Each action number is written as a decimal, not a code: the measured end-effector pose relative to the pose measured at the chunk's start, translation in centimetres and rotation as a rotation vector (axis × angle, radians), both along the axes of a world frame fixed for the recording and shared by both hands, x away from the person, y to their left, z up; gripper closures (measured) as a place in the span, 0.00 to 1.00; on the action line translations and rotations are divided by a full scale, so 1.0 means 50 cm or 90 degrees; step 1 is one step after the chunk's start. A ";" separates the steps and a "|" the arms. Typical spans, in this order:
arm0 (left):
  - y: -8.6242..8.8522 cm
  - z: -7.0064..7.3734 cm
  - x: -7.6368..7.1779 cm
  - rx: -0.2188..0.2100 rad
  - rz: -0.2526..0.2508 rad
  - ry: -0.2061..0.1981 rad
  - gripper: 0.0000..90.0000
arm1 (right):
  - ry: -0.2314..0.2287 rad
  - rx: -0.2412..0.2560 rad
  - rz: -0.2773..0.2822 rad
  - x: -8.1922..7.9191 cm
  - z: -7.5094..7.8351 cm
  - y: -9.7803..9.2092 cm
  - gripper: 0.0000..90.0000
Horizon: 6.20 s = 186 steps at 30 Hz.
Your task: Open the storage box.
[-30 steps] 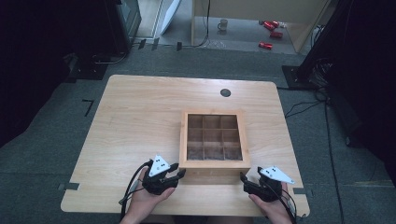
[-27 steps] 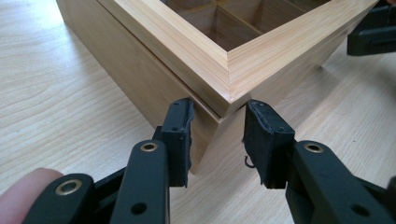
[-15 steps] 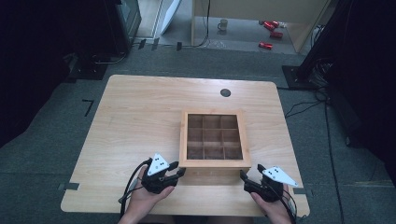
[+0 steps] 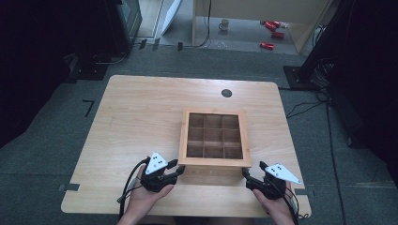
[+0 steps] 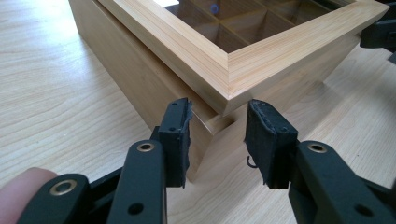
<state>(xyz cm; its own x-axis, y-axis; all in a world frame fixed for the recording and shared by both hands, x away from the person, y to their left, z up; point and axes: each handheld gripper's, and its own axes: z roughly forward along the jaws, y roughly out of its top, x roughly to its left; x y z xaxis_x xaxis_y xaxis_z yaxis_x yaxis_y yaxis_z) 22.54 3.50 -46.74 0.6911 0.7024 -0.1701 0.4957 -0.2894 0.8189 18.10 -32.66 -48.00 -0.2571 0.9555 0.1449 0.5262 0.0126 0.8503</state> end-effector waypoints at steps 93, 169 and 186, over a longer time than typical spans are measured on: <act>0.223 -0.099 0.032 0.074 0.186 0.052 0.36 | -0.165 -0.015 -0.002 0.241 0.210 0.026 0.39; 0.199 -0.100 0.024 0.143 0.184 0.026 0.32 | -0.036 0.053 -0.053 0.382 0.166 0.005 0.19; 0.199 -0.100 0.024 0.141 0.175 0.030 0.27 | 0.005 0.011 -0.011 0.212 0.082 -0.048 0.14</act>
<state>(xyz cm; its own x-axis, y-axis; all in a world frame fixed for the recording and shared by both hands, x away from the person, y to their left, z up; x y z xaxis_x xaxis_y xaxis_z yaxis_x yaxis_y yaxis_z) 23.76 13.45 -51.76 0.4661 0.8845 -0.0204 0.6151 -0.3074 0.7261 28.71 -35.05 -43.92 -0.2387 0.9572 0.1636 0.5332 -0.0117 0.8459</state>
